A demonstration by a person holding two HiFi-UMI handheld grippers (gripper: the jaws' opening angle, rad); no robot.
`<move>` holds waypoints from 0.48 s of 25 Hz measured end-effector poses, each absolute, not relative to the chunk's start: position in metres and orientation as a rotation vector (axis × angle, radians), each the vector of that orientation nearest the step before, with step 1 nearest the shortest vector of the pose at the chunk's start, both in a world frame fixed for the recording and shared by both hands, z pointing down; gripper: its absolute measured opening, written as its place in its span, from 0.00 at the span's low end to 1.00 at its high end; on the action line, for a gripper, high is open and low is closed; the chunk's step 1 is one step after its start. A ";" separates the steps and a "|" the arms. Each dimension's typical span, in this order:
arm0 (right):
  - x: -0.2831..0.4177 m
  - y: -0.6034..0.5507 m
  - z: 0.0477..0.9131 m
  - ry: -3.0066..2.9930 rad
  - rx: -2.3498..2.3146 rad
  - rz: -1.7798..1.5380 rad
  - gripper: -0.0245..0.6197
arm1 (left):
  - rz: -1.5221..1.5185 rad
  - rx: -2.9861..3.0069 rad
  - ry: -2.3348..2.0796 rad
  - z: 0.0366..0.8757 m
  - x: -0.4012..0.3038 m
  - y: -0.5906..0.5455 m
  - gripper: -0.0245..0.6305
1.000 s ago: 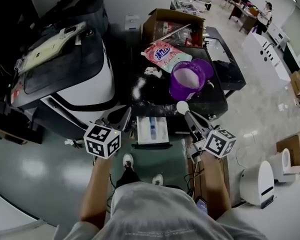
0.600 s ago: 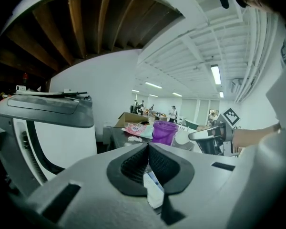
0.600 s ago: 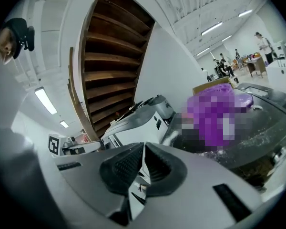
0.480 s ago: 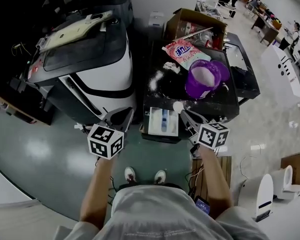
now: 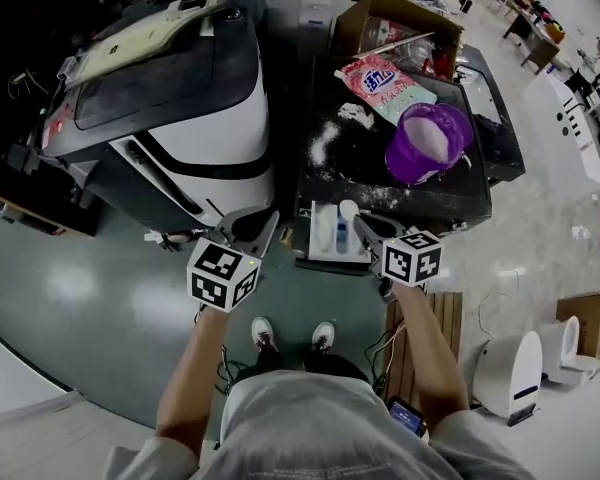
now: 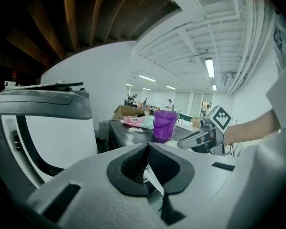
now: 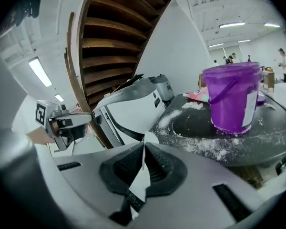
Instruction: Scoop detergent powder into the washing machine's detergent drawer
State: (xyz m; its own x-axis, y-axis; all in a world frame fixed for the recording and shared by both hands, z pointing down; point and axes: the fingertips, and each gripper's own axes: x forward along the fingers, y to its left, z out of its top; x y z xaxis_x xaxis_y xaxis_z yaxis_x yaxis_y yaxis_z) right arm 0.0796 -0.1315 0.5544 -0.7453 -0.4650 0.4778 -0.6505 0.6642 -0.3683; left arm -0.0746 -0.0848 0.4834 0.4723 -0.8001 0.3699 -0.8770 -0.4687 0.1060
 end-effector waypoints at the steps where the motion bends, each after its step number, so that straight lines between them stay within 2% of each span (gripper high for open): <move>1: 0.078 -0.133 0.561 -2.523 0.874 0.744 0.06 | 0.391 2.445 -1.425 0.487 -0.075 -0.086 0.05; 12: 0.053 -0.139 0.610 -2.402 0.750 0.581 0.06 | 0.458 2.343 -1.443 0.533 -0.101 -0.088 0.05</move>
